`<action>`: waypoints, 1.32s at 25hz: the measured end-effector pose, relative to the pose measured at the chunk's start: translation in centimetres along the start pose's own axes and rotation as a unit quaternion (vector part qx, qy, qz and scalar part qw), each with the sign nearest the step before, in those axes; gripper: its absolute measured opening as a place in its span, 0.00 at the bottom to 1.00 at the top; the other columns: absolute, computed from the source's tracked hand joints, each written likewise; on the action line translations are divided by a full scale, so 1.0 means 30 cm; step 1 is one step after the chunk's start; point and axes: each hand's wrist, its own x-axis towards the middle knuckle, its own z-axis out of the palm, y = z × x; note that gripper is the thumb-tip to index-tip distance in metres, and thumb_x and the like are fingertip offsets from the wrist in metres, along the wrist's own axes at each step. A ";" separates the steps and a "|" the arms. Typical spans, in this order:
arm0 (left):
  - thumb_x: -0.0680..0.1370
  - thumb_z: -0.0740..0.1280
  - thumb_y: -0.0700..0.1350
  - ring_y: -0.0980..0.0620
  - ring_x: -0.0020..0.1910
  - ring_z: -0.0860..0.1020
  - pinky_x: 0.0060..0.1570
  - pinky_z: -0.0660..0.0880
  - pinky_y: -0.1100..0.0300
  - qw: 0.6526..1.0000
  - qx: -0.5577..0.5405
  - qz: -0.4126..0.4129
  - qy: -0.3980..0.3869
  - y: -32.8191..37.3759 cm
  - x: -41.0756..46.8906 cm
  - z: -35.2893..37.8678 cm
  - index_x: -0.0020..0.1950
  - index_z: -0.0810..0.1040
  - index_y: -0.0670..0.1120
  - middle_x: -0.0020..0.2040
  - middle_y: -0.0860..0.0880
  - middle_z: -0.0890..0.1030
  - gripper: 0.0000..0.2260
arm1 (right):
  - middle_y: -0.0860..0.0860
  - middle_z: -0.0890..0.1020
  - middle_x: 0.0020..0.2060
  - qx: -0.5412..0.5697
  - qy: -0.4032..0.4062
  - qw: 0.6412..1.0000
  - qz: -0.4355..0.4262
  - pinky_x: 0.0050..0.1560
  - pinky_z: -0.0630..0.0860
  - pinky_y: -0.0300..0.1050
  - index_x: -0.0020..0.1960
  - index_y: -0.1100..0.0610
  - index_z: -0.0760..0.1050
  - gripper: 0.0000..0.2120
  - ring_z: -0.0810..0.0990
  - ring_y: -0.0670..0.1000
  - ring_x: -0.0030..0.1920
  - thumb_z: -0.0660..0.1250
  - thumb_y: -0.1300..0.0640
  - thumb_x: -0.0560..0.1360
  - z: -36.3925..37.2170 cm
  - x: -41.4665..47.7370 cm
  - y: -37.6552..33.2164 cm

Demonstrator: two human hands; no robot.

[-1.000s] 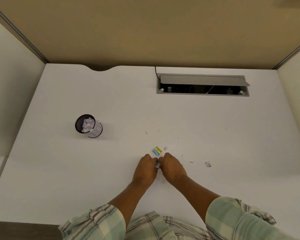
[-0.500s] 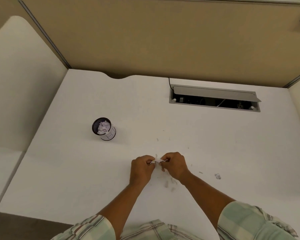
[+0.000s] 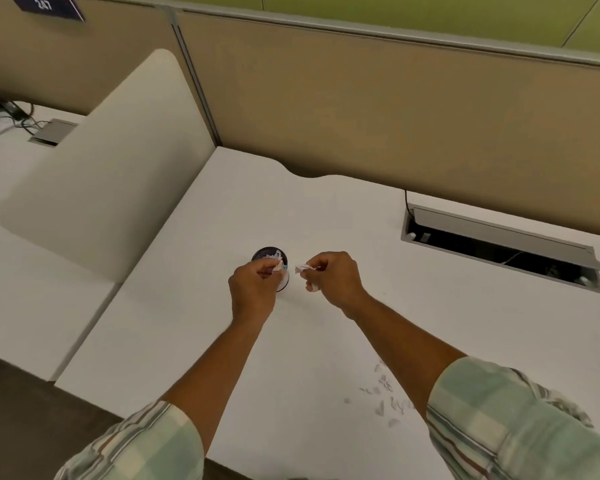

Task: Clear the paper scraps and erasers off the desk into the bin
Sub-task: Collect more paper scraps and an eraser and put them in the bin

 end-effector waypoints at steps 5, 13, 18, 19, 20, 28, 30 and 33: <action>0.72 0.78 0.43 0.55 0.39 0.84 0.42 0.82 0.61 0.997 0.066 0.017 0.021 -0.010 0.157 -0.052 0.50 0.87 0.46 0.41 0.52 0.86 0.08 | 0.56 0.86 0.38 -0.152 -0.018 0.988 -0.037 0.43 0.85 0.50 0.44 0.61 0.85 0.04 0.87 0.57 0.38 0.76 0.60 0.73 0.118 0.162 -0.127; 0.71 0.79 0.43 0.49 0.45 0.85 0.49 0.83 0.54 0.988 0.133 0.005 -0.081 -0.088 0.261 -0.033 0.51 0.87 0.44 0.48 0.46 0.87 0.10 | 0.58 0.86 0.45 -0.285 -0.088 0.954 -0.019 0.46 0.83 0.52 0.47 0.63 0.83 0.09 0.85 0.57 0.45 0.75 0.57 0.72 0.223 0.246 -0.128; 0.74 0.75 0.38 0.51 0.48 0.83 0.49 0.75 0.64 0.981 0.168 0.034 -0.088 -0.125 0.273 -0.047 0.54 0.86 0.44 0.52 0.46 0.87 0.10 | 0.54 0.84 0.50 -0.237 -0.071 0.969 -0.020 0.51 0.83 0.51 0.50 0.59 0.82 0.08 0.84 0.56 0.49 0.74 0.62 0.71 0.217 0.249 -0.098; 0.74 0.75 0.38 0.50 0.50 0.83 0.50 0.75 0.64 0.981 0.169 0.035 -0.084 -0.130 0.270 -0.051 0.55 0.86 0.44 0.53 0.46 0.87 0.10 | 0.54 0.84 0.49 -0.214 -0.062 0.975 -0.018 0.51 0.84 0.53 0.50 0.59 0.82 0.07 0.85 0.56 0.49 0.73 0.63 0.72 0.213 0.244 -0.087; 0.75 0.74 0.37 0.49 0.52 0.83 0.51 0.75 0.64 0.982 0.167 0.034 -0.079 -0.135 0.264 -0.055 0.56 0.86 0.43 0.53 0.46 0.86 0.11 | 0.54 0.84 0.48 -0.194 -0.050 0.980 -0.019 0.51 0.84 0.55 0.49 0.59 0.82 0.06 0.85 0.57 0.49 0.71 0.65 0.73 0.207 0.236 -0.076; 0.75 0.73 0.38 0.49 0.52 0.81 0.54 0.79 0.55 0.989 0.127 0.054 -0.058 -0.144 0.137 -0.077 0.60 0.82 0.46 0.55 0.48 0.82 0.14 | 0.46 0.81 0.37 -0.119 0.007 0.993 -0.007 0.49 0.85 0.56 0.48 0.57 0.83 0.04 0.83 0.52 0.43 0.72 0.62 0.74 0.098 0.116 0.037; 0.75 0.72 0.39 0.49 0.50 0.79 0.52 0.79 0.56 0.989 0.126 0.072 -0.043 -0.142 0.071 -0.071 0.63 0.80 0.46 0.54 0.48 0.79 0.16 | 0.47 0.82 0.38 -0.109 0.010 0.994 -0.001 0.49 0.85 0.56 0.48 0.57 0.83 0.04 0.84 0.53 0.43 0.73 0.61 0.74 0.057 0.070 0.079; 0.76 0.71 0.38 0.51 0.47 0.77 0.46 0.76 0.59 0.989 0.121 0.083 -0.028 -0.155 -0.039 -0.041 0.63 0.76 0.48 0.52 0.49 0.76 0.17 | 0.47 0.82 0.39 -0.101 0.021 0.994 0.018 0.49 0.85 0.56 0.47 0.56 0.83 0.03 0.83 0.52 0.42 0.73 0.61 0.74 -0.013 -0.012 0.169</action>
